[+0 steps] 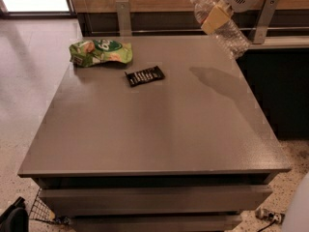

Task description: Knock water bottle over

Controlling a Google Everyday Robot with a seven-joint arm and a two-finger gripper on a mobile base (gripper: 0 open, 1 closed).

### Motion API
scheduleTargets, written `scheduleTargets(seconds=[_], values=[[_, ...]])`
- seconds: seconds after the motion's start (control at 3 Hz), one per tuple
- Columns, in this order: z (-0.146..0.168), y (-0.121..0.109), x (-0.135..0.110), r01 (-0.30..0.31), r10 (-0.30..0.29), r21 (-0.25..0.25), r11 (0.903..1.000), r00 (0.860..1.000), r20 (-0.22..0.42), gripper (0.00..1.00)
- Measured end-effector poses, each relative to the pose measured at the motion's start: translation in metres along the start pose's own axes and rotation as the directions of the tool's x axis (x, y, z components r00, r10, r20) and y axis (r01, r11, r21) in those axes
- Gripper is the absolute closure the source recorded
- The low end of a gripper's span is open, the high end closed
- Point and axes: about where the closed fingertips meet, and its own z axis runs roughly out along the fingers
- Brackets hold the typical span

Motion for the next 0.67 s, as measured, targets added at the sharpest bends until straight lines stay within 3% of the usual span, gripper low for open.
scheduleTargets(seconds=[0.33, 0.67], values=[[0.013, 0.003, 0.018, -0.033, 0.031, -0.037, 0.9988, 0.998, -0.054, 1.00], [0.042, 0.011, 0.046, -0.101, 0.083, -0.136, 0.9855, 0.987, -0.137, 1.00]])
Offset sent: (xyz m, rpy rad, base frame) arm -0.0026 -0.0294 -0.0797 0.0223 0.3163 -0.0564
